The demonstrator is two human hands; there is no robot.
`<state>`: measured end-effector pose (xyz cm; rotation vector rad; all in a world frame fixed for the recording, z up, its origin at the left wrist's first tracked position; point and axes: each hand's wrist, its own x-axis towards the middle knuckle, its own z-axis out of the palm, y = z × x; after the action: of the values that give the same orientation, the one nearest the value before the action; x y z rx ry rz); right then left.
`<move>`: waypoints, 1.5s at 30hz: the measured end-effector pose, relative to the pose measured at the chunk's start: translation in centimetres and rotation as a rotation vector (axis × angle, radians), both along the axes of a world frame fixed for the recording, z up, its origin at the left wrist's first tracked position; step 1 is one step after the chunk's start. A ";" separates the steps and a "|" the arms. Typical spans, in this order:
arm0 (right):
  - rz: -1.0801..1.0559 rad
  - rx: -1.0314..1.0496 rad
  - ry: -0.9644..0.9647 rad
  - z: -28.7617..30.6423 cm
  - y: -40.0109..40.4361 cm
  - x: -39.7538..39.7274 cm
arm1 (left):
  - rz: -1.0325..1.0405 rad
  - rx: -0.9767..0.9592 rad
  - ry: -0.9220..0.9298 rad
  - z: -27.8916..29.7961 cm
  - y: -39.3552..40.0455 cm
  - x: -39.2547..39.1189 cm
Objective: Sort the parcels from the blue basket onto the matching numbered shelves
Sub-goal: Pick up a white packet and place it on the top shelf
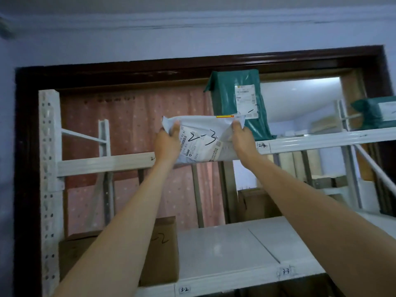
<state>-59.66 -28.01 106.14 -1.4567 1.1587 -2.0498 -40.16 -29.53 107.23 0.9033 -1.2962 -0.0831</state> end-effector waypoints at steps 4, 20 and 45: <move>-0.135 -0.047 -0.017 2.6 0.5 -6.2 | -0.089 -0.030 -0.050 2.7 -1.0 -6.3; -0.292 -0.051 0.044 6.7 -2.3 -33.3 | -0.061 -0.239 -0.286 7.5 -2.9 -32.1; -0.174 0.115 0.132 6.3 -15.1 -37.2 | 0.738 -0.180 -0.965 7.2 -11.2 -35.2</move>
<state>-96.91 -43.09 112.40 -1.5006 1.4786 -1.9848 -75.33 -40.74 114.40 1.2675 -1.6955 1.1510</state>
